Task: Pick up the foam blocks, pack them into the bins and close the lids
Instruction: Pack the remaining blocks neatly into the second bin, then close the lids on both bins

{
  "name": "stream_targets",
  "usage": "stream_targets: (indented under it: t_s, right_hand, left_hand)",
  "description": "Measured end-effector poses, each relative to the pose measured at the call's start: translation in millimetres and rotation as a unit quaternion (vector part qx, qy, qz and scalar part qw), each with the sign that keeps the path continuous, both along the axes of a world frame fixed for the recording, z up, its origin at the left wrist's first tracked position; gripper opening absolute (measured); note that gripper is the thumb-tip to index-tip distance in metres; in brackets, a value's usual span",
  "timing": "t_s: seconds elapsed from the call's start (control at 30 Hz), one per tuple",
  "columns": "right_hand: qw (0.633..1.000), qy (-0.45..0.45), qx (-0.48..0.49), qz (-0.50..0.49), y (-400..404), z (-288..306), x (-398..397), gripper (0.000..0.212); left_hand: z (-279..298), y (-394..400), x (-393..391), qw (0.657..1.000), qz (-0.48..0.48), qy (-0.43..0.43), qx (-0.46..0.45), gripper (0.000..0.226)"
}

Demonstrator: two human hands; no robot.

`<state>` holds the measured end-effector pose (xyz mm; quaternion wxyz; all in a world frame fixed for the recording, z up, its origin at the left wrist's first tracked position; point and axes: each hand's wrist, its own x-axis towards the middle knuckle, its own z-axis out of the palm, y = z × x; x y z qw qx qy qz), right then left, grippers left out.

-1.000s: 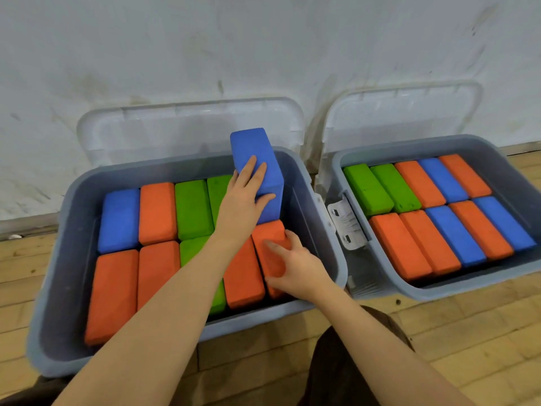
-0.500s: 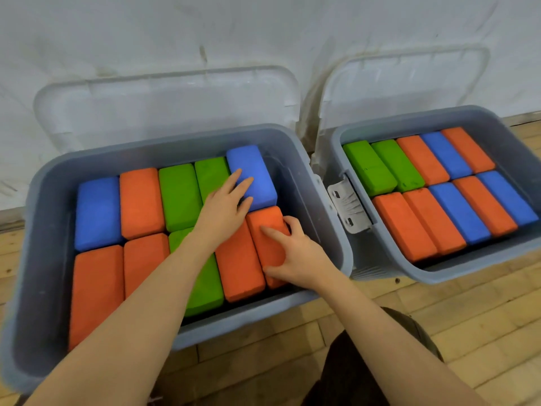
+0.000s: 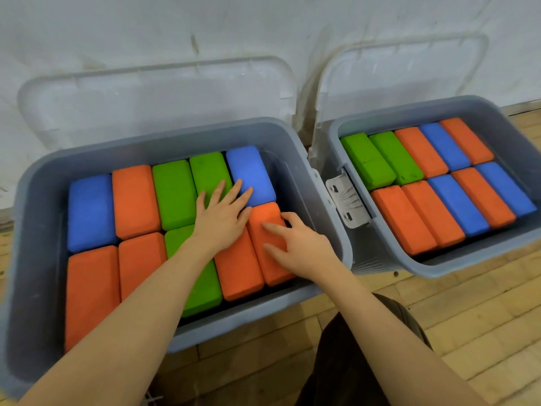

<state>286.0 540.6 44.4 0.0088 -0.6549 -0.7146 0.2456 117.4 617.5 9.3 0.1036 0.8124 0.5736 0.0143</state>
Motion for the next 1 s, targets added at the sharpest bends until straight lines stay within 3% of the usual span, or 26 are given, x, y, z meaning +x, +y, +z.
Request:
stream_targets:
  t_s: [0.17,0.27,0.53,0.87,1.0]
  right_hand:
    - [0.990,0.022,0.130,-0.041,24.0,-9.9,-11.9,0.046]
    - [0.986,0.060,0.149,-0.043,53.7,-25.6,-21.2,0.053]
    - [0.990,-0.025,0.135,0.033,78.4,-51.4,-31.0,0.067]
    - [0.989,-0.041,0.145,0.005,87.9,-32.7,-38.2,0.049]
    - [0.971,0.017,0.237,-0.005,113.1,-1.8,-69.0,0.041]
  left_hand:
    - [-4.1,-1.2,-20.0,0.995,0.081,-0.038,0.050,0.050]
    - [-13.1,-6.2,-20.0,0.993,0.109,-0.003,0.034,0.058]
    - [-18.2,-7.8,-20.5,0.994,0.096,0.002,0.053,0.057]
    - [17.3,7.9,-29.3,0.997,0.060,0.039,-0.002,0.053]
    - [54.7,27.1,-54.3,0.992,0.082,-0.041,0.085,0.051]
